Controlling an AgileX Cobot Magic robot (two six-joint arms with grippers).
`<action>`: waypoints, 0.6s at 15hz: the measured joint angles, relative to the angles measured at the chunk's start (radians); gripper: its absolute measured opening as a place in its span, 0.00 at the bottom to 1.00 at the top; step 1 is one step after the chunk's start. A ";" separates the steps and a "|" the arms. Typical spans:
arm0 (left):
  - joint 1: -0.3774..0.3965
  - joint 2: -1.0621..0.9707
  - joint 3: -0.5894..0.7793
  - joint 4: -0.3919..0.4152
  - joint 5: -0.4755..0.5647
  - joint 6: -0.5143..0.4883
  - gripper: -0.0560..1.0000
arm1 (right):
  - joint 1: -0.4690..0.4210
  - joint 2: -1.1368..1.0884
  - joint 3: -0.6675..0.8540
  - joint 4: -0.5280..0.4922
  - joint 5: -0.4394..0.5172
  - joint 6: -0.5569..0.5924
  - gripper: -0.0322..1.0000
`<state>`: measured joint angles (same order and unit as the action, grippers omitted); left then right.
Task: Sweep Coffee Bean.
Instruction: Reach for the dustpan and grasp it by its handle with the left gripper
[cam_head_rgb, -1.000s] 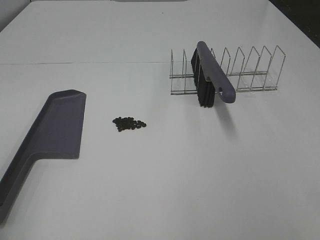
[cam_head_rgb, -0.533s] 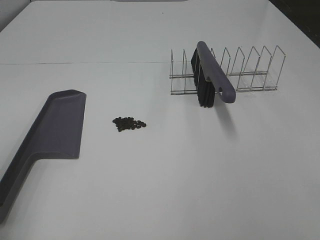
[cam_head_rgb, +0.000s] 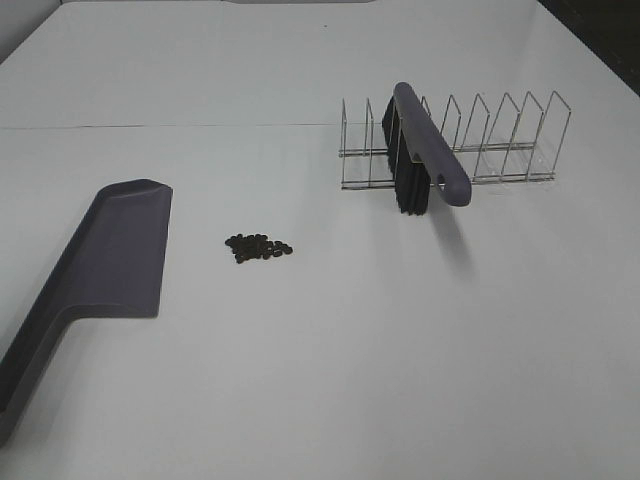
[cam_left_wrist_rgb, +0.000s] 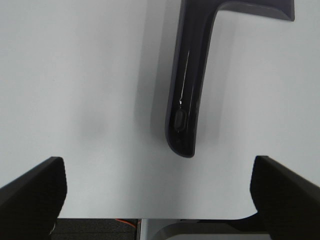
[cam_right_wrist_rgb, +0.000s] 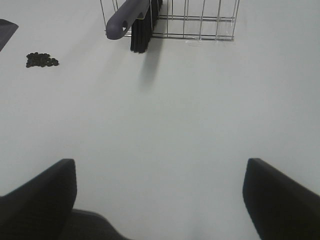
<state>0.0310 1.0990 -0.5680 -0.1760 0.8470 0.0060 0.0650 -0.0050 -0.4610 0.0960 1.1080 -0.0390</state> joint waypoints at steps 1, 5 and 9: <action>0.000 0.029 -0.002 -0.001 -0.022 0.000 0.92 | 0.000 0.000 0.000 0.000 0.000 0.000 0.77; 0.000 0.167 -0.096 -0.005 -0.041 0.000 0.92 | 0.000 0.000 0.000 0.000 0.000 0.000 0.77; -0.028 0.262 -0.128 -0.022 -0.051 0.000 0.92 | 0.000 0.000 0.000 0.000 0.000 0.000 0.77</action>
<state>0.0030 1.3610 -0.6960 -0.1980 0.7960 0.0060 0.0650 -0.0050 -0.4610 0.0960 1.1080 -0.0390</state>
